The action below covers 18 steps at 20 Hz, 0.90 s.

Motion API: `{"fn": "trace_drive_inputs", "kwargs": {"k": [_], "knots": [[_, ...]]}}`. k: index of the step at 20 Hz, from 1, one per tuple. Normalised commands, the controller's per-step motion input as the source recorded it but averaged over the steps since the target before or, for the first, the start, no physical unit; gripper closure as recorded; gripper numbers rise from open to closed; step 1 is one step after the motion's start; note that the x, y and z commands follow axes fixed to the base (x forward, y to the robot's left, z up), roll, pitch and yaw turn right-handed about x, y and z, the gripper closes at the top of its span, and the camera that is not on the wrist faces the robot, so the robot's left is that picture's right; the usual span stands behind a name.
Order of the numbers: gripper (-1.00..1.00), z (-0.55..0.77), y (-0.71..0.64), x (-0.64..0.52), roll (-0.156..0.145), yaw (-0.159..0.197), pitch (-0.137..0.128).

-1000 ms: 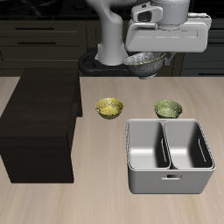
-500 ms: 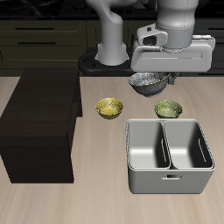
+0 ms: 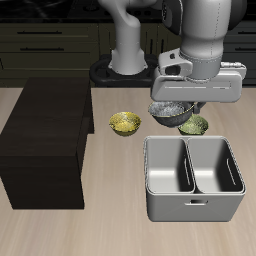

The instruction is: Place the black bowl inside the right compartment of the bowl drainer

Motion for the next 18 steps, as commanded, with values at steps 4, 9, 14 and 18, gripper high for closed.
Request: {"fn": "trace_drive_inputs", "kwargs": {"k": [4,9,14,18], "knots": [[1.0,-0.16,0.02,0.05,-0.006,-0.013,0.022],[1.0,-0.29,0.06,0.05,0.0,-0.013,0.032],[1.0,-0.27,0.05,0.06,-0.003,-0.006,0.029],[1.0,-0.19,-0.02,0.08,-0.022,-0.011,0.024]]}}
